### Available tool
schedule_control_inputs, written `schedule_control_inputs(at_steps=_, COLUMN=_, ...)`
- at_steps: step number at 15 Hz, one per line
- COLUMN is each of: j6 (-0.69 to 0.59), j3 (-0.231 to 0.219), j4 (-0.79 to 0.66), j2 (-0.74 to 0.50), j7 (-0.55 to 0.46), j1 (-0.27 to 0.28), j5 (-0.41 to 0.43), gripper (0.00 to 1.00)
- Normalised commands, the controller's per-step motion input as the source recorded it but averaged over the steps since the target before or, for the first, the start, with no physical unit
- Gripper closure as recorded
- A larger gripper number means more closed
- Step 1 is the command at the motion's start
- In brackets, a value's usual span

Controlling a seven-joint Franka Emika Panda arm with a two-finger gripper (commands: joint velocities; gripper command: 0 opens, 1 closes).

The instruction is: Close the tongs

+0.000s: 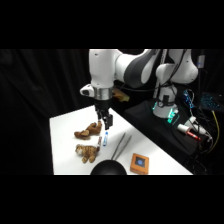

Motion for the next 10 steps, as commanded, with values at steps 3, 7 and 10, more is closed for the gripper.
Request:
schedule_control_inputs(at_steps=3, j6=0.04, j3=0.009, j4=0.0, j2=0.01, j7=-0.03, j1=-0.005, j5=-0.004, gripper=0.0)
schedule_control_inputs(at_steps=7, j6=0.14, j3=0.043, j4=-0.05, j2=0.03, j7=-0.16, j1=-0.004, j5=0.044, gripper=0.0)
schedule_control_inputs(at_steps=10, j6=0.22, j3=0.081, j4=-0.13, j2=0.03, j7=-0.31, j1=-0.014, j5=0.151, gripper=0.0)
